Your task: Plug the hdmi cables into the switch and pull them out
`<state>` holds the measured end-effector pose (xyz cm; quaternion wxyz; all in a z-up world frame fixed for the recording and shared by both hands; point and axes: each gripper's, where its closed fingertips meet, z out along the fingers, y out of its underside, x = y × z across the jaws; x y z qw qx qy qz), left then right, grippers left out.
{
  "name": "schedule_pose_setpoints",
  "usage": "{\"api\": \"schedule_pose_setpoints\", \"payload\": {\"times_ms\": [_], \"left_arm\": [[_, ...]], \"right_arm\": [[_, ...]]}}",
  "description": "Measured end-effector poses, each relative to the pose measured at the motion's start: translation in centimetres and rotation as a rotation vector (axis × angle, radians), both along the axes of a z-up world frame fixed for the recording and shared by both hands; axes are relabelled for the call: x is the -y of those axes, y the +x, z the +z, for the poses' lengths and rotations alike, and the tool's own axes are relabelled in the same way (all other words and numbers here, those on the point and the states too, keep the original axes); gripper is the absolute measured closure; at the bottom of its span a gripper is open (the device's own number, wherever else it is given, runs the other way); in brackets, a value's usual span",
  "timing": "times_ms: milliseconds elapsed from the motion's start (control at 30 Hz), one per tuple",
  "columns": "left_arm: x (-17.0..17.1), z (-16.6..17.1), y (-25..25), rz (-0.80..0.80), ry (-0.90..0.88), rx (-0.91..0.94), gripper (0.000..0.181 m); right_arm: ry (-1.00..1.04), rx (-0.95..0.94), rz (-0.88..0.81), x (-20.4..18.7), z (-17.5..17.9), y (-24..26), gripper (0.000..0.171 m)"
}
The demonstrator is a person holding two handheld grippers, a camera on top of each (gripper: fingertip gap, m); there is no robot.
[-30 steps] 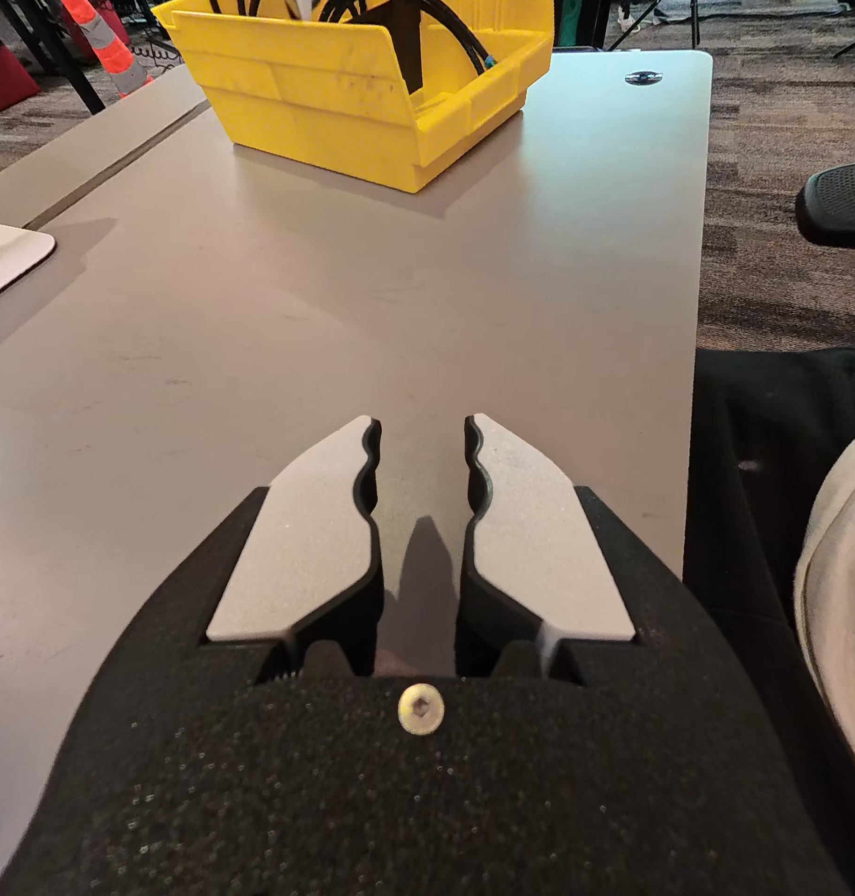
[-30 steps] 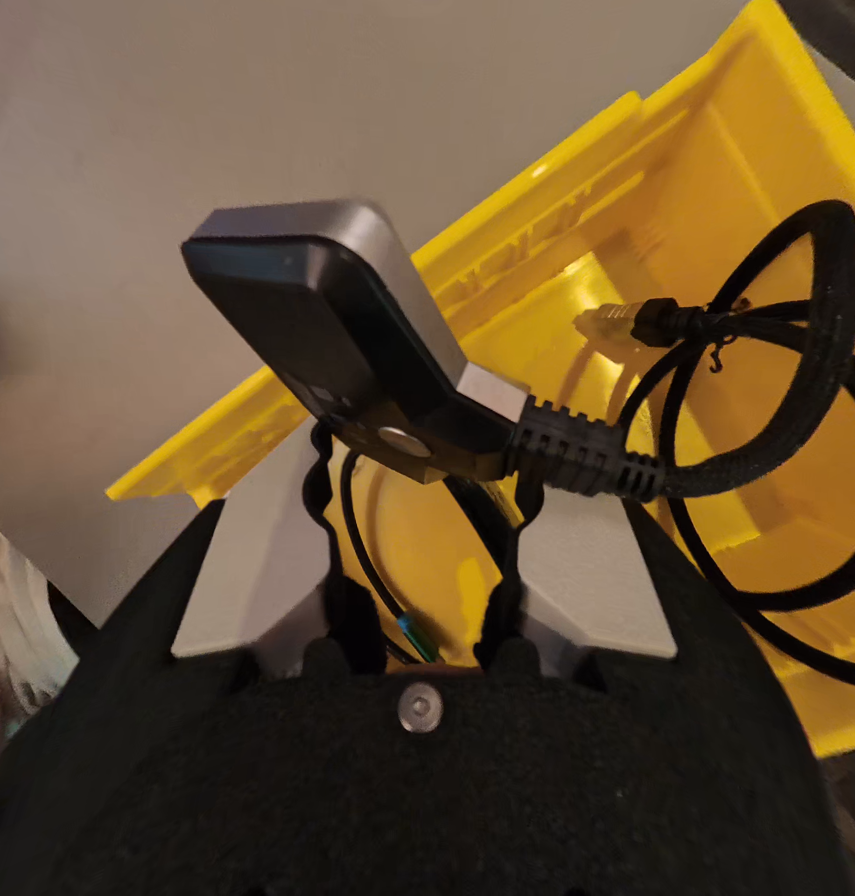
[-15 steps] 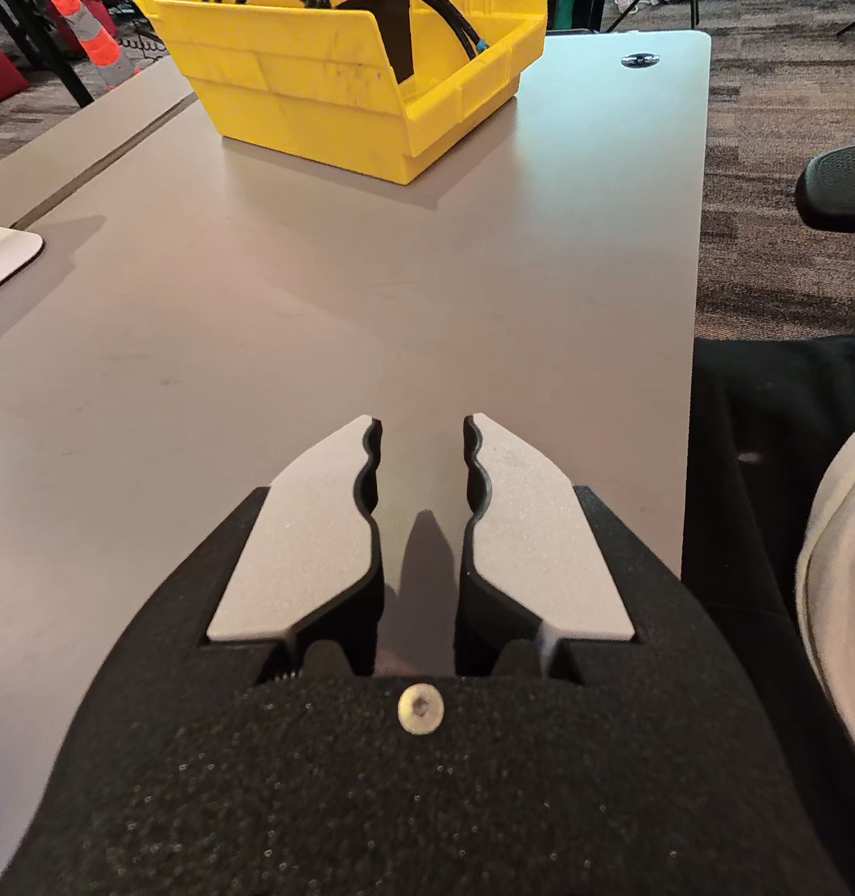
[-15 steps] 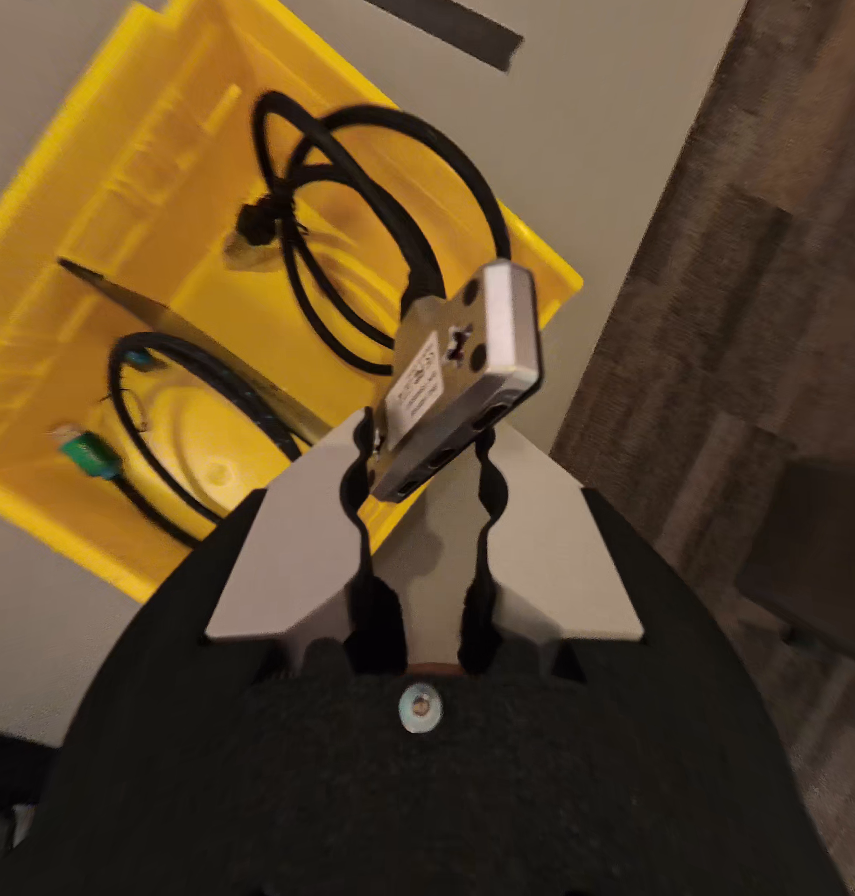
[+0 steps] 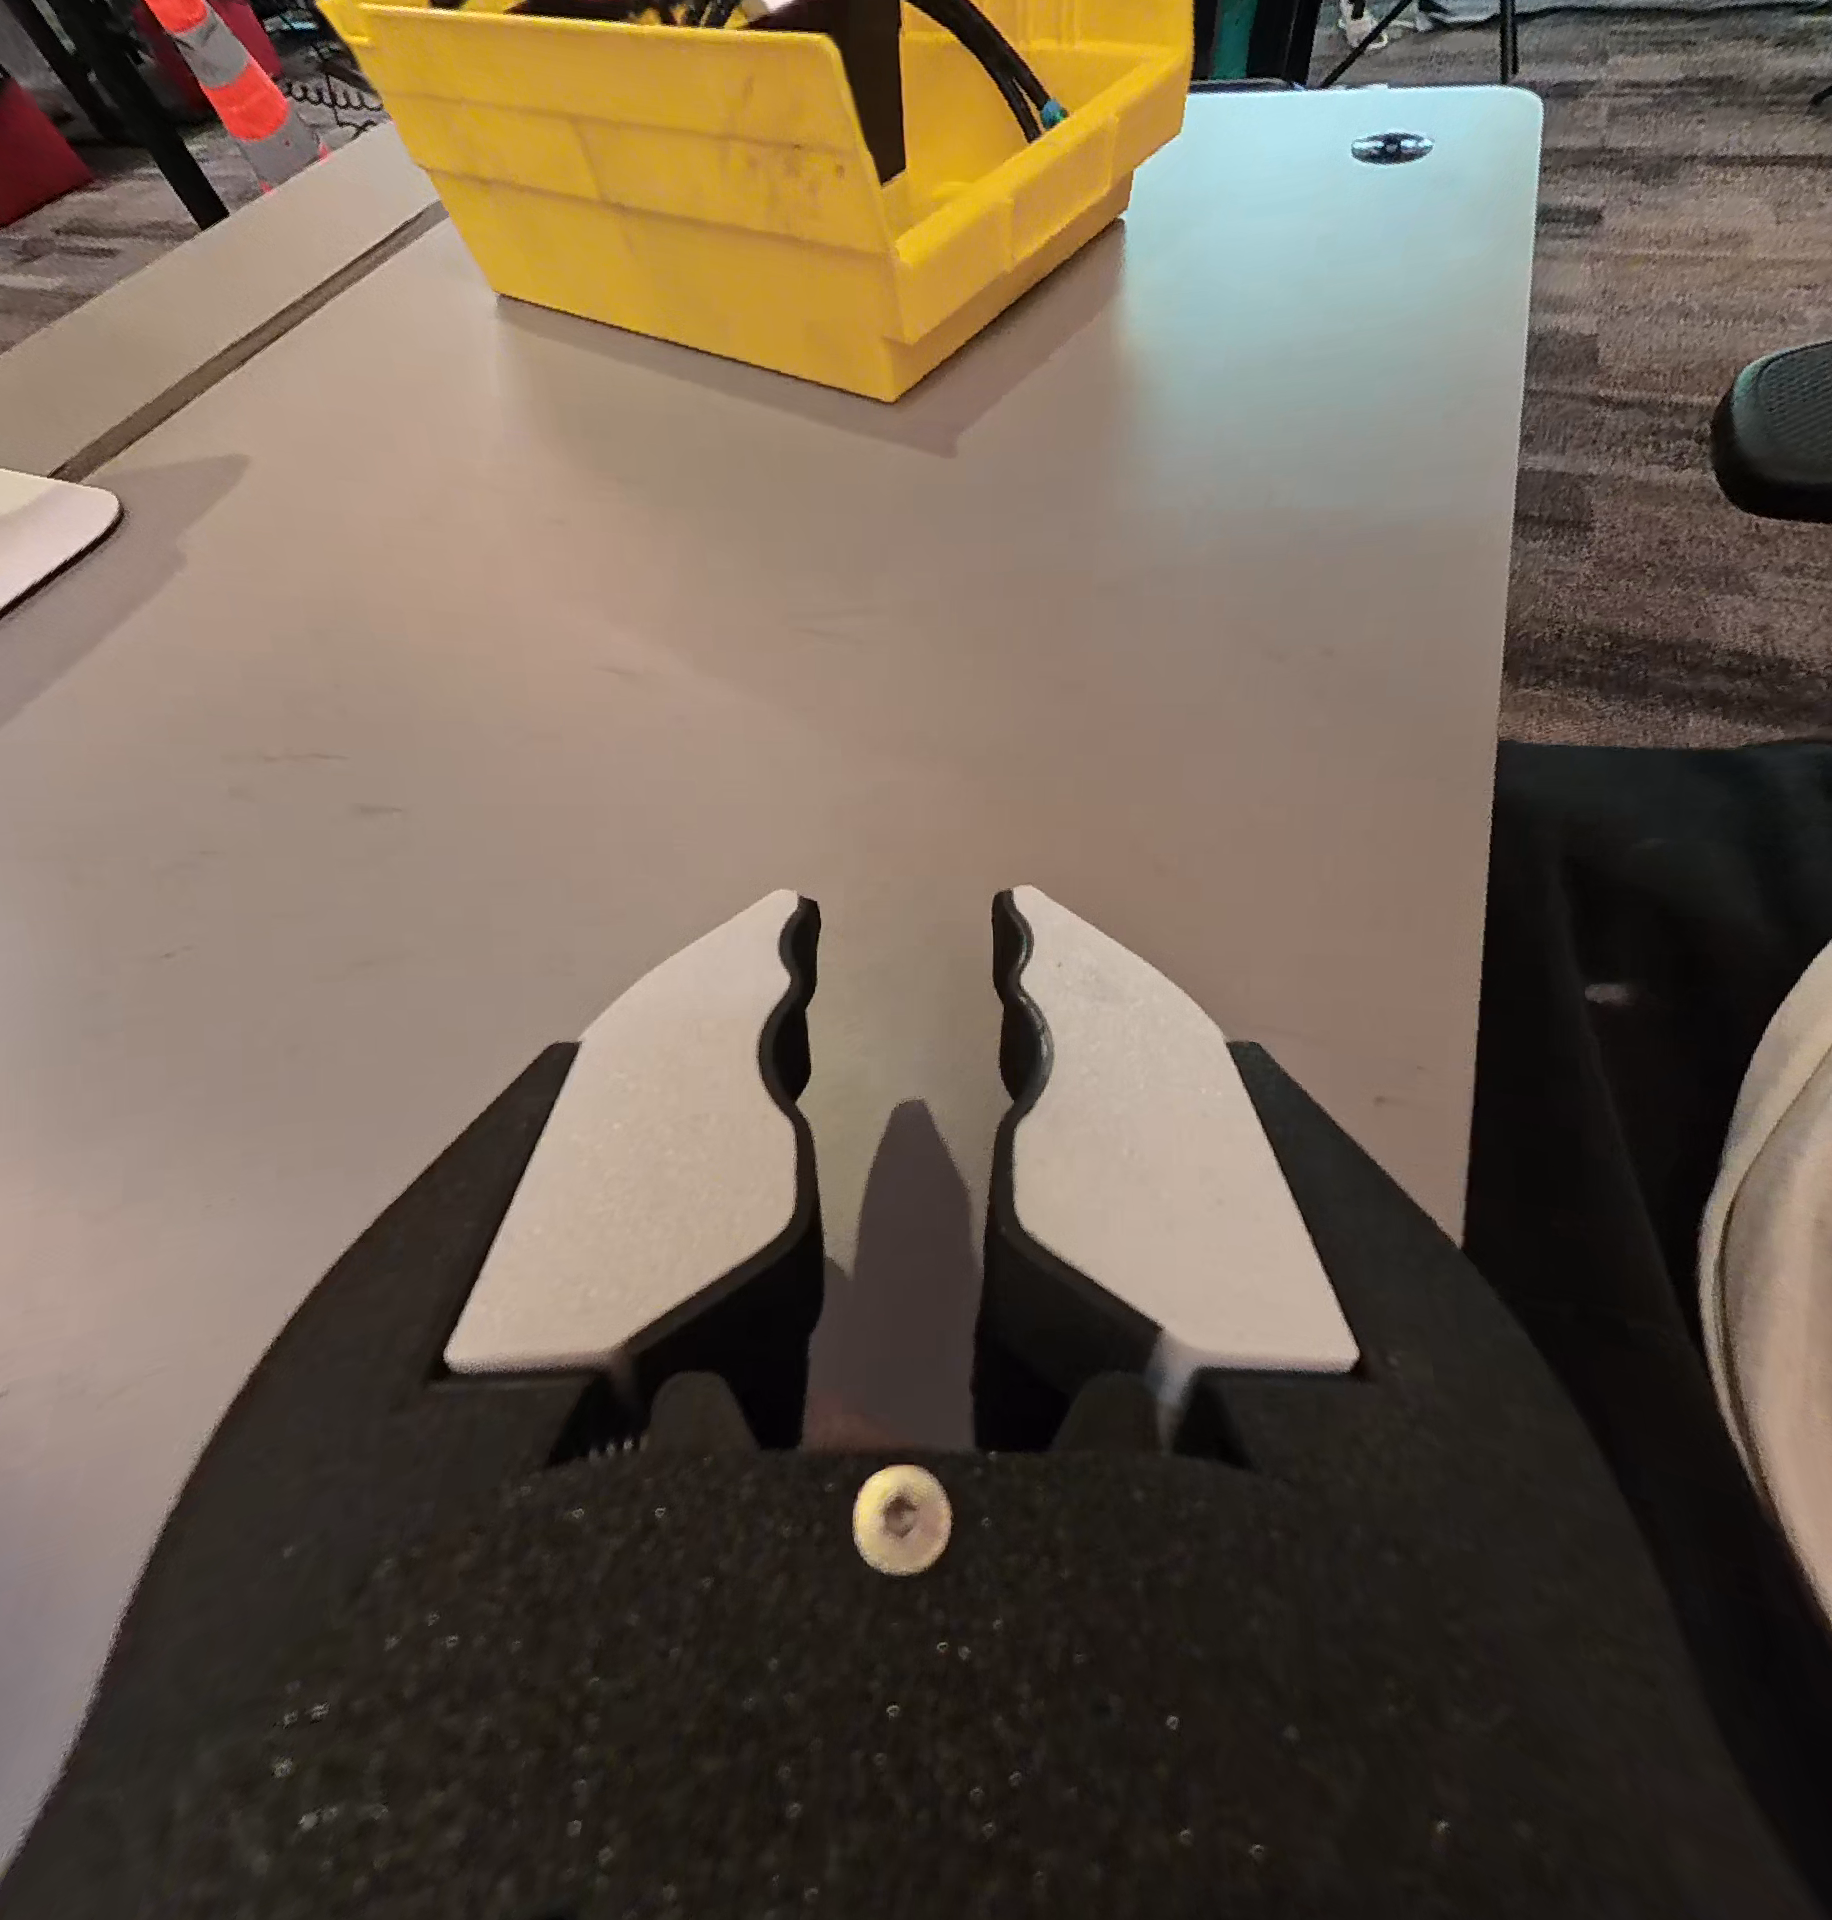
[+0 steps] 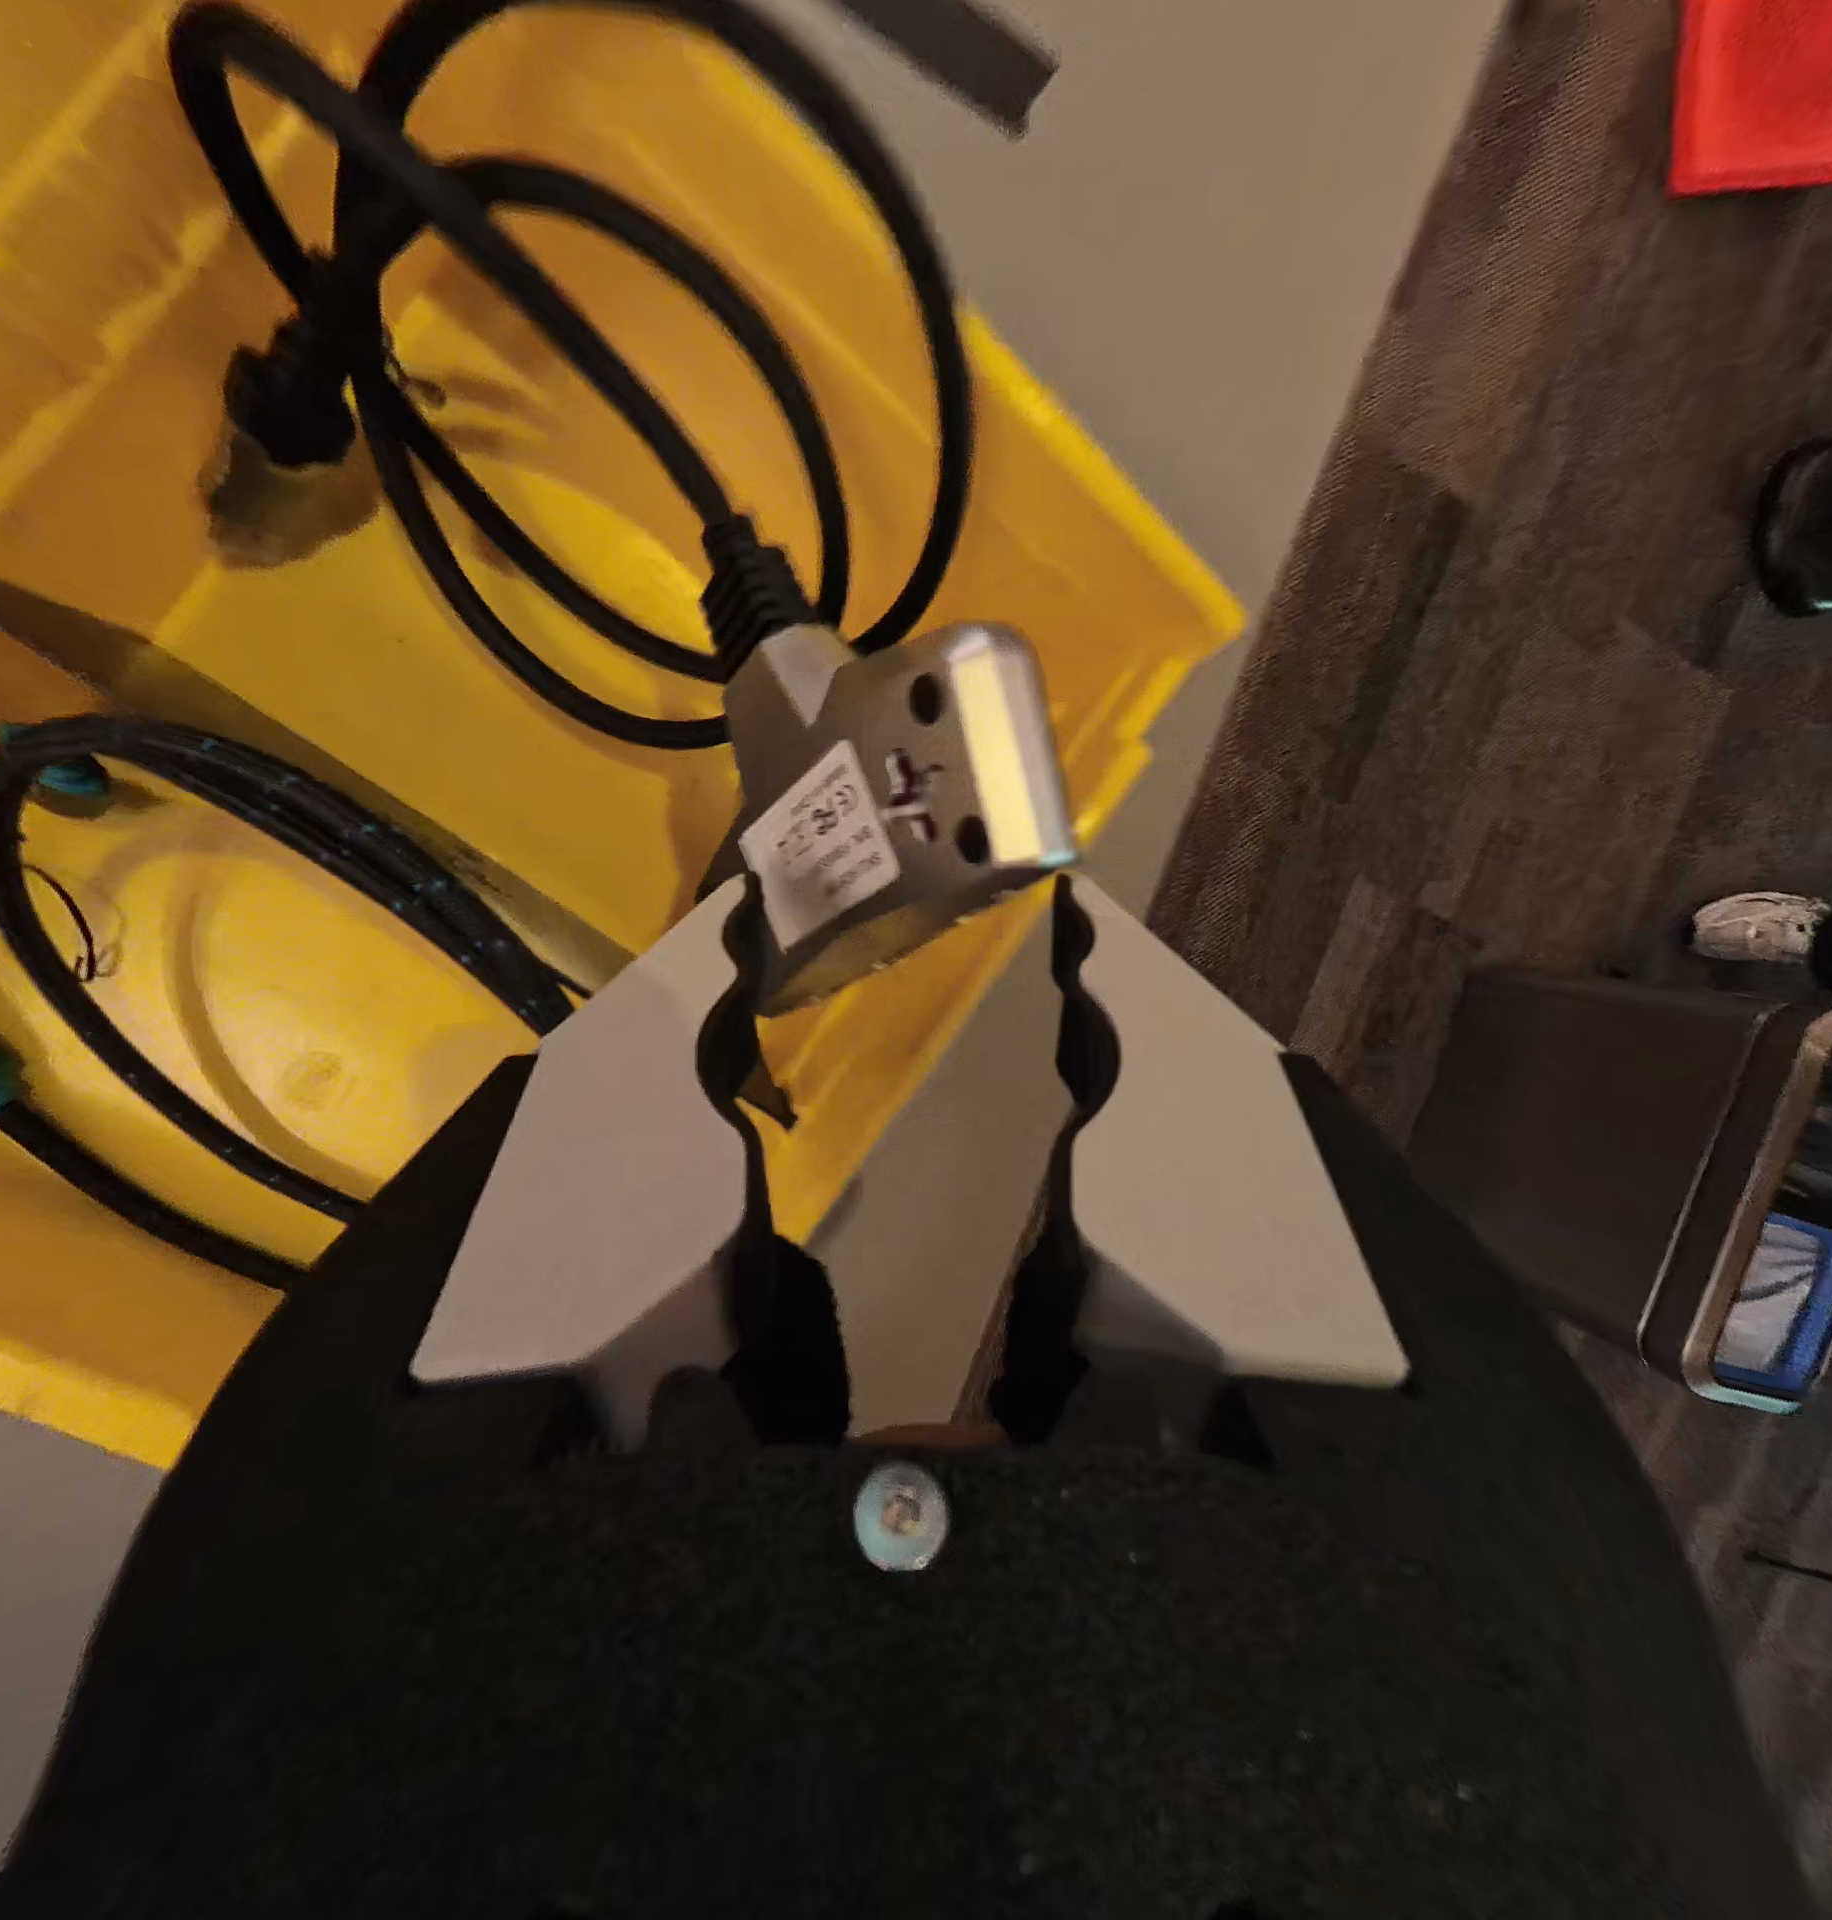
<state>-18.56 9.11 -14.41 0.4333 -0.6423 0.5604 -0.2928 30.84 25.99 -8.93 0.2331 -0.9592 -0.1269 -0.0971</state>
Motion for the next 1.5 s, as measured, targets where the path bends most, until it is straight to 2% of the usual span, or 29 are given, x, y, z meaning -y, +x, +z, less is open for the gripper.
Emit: {"api": "schedule_pose_setpoints", "payload": {"times_ms": [133,200,300,400,467,533,600,633,733,900,967,1167,1267,1300,1333,1400,1500], "left_arm": [[-0.6,0.3,-0.4,0.024,-0.019,0.021,0.149],[-0.8,0.4,-0.6,0.032,-0.025,0.025,0.149],[-0.8,0.5,-0.7,0.036,-0.017,0.024,0.149],[-0.5,0.6,-0.7,0.029,-0.015,0.03,0.149],[-0.3,0.4,-0.5,0.022,-0.021,0.025,0.149],[-0.1,0.3,-0.3,0.012,-0.015,0.02,0.149],[0.1,0.6,0.0,0.002,-0.005,0.021,0.15],[0.2,0.7,0.2,0.001,-0.001,0.022,0.15],[0.4,1.3,0.4,0.003,0.018,0.027,0.15],[0.4,0.9,0.5,0.019,0.012,0.014,0.15],[0.3,0.6,0.5,0.025,0.004,0.006,0.15],[-0.4,1.2,0.0,0.07,-0.045,0.044,0.15],[-0.7,1.6,-1.7,0.156,-0.089,0.063,0.15],[-0.7,1.9,-2.4,0.178,-0.095,0.071,0.15],[-0.7,2.2,-3.1,0.197,-0.094,0.089,0.15],[-1.1,2.8,-4.5,0.238,-0.094,0.114,0.15],[-2.3,3.8,-6.4,0.293,-0.129,0.162,0.15]], "right_arm": [[0.22,-0.084,-0.023,1.3,5.8,-2.3,0.112],[0.295,-0.101,-0.049,3.5,6.5,-4.3,0.112],[0.402,-0.002,-0.211,8.6,4.6,-4.4,0.112],[0.523,-0.022,-0.37,13.8,1.1,-5.0,0.117],[0.556,-0.063,-0.431,15.9,-1.8,-5.4,0.117],[0.588,-0.07,-0.433,16.0,-3.6,-4.9,0.13],[0.611,-0.065,-0.391,15.0,-4.2,-4.2,0.157],[0.615,-0.076,-0.315,14.5,-4.4,-4.4,0.166],[0.615,-0.192,-0.137,13.8,-4.5,-4.3,0.162],[0.547,-0.275,-0.081,13.9,-4.6,-2.3,0.166],[0.544,-0.271,-0.147,13.6,-4.6,-1.5,0.169],[0.607,-0.272,-0.163,13.7,-4.3,-1.9,0.167],[0.712,-0.227,-0.214,16.0,-0.4,-2.3,0.152],[0.75,-0.239,-0.22,16.8,1.2,-3.5,0.145],[0.789,-0.286,-0.191,17.4,2.8,-5.9,0.144],[0.853,-0.421,-0.067,18.0,4.8,-12.8,0.144],[0.827,-0.661,0.088,18.0,3.3,-24.7,0.143]]}}
